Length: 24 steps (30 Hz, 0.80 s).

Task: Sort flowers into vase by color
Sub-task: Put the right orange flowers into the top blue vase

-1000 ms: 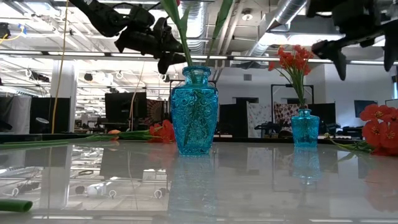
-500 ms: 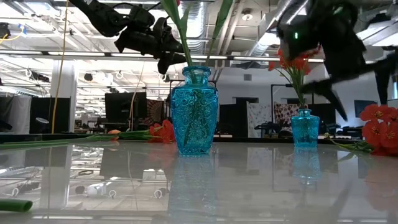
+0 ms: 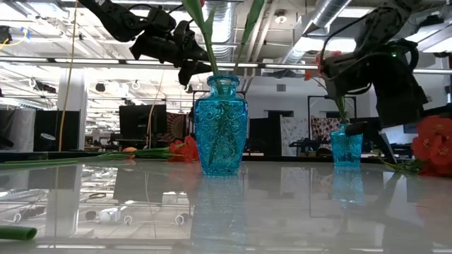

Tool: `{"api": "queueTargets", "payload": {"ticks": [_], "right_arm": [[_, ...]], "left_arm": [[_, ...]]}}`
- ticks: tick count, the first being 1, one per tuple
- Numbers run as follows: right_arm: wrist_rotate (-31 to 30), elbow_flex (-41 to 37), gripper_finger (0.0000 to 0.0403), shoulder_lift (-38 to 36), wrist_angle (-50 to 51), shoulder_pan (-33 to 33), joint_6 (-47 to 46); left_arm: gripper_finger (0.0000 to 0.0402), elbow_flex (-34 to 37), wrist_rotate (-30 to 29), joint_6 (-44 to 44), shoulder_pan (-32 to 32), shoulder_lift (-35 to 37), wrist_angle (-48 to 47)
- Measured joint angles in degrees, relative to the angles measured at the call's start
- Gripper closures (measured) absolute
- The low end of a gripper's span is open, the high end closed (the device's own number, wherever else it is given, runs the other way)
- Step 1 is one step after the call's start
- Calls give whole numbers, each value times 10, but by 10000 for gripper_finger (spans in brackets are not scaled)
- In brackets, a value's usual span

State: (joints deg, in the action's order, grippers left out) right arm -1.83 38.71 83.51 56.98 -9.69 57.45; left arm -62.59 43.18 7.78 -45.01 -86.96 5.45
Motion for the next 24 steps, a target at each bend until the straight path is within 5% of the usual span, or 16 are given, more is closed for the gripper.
{"api": "queueTargets", "payload": {"ticks": [8, 19, 24], "right_arm": [[-30, -20, 135, -8, -36, 22, 14], [-14, -21, 369, -92, -14, 78, 5], [39, 2, 365, -150, 13, 80, -91]], "left_arm": [[244, 0, -1, 9, 0, 0, 0], [244, 0, -5, 15, 0, 0, 0], [244, 0, -5, 19, 0, 0, 0]]}}
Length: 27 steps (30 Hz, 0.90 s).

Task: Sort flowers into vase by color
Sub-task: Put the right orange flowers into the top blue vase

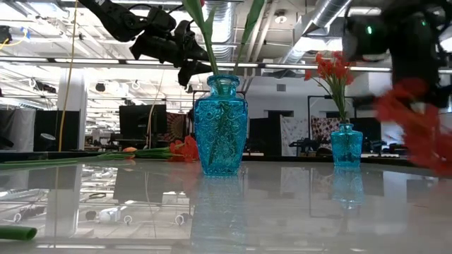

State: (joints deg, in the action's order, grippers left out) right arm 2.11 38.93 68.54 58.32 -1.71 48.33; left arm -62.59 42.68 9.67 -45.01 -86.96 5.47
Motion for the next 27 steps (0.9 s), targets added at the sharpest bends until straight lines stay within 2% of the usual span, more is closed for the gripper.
{"api": "queueTargets", "payload": {"ticks": [5, 12, 17, 22, 27], "right_arm": [[34, 48, 336, -71, -34, -13, -116], [42, 70, 370, -187, -176, -64, -267], [40, 70, 361, -271, -234, -109, -351], [-3, 70, 354, -350, -247, -145, -370], [-58, 34, 364, -427, -315, -175, -344]], "left_arm": [[244, 0, 0, 0, 0, 0, 0], [244, 0, -3, 1, 0, 0, 0], [244, 0, -3, 6, 0, 0, 0], [244, 0, -3, 5, 1, 0, 0], [244, 0, -2, 5, 1, 0, 0]]}}
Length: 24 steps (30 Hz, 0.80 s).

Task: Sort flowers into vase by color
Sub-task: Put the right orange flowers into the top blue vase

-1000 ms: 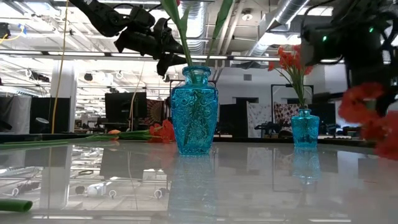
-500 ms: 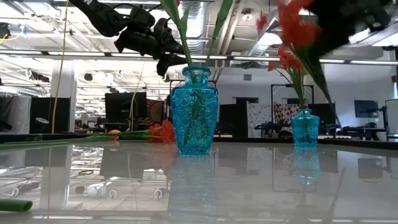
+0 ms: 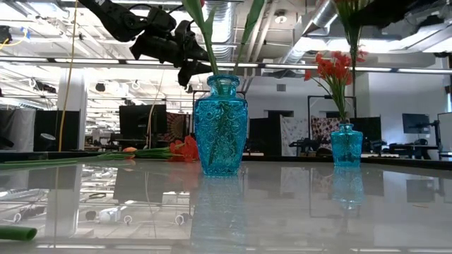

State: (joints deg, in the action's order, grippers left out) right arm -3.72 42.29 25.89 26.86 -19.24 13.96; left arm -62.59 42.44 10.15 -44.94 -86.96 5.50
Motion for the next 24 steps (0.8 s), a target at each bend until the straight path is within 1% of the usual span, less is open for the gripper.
{"api": "queueTargets", "payload": {"ticks": [3, 6, 11, 16, 24], "right_arm": [[-10, -34, 364, -34, -58, -20, 8], [-10, -73, 361, -51, -96, -41, -2], [-10, -113, 361, -62, -117, -62, -11], [-9, -118, 361, -61, -134, -73, 2], [-9, -118, 361, -60, -132, -100, 11]], "left_arm": [[244, 0, -2, 0, 0, 0, 0], [244, 0, -9, -2, 0, 0, 0], [244, 0, -12, 0, 0, 0, 0], [244, 0, -12, 1, 0, 0, 0], [244, 0, -18, 2, 0, 0, 0]]}}
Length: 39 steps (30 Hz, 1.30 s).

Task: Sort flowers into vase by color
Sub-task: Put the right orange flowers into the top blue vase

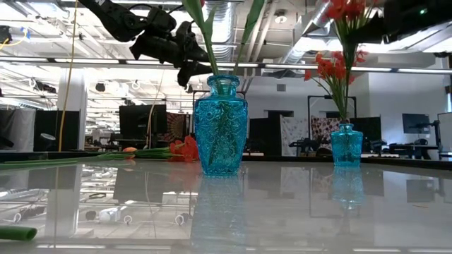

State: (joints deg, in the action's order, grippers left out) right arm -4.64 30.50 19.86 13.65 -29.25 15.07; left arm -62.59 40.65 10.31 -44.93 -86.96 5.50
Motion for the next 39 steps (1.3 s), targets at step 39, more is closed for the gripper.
{"api": "queueTargets", "payload": {"ticks": [39], "right_arm": [[-32, -49, 361, 0, -30, -6, -31]], "left_arm": [[244, 0, -8, -6, 0, 0, 4]]}}
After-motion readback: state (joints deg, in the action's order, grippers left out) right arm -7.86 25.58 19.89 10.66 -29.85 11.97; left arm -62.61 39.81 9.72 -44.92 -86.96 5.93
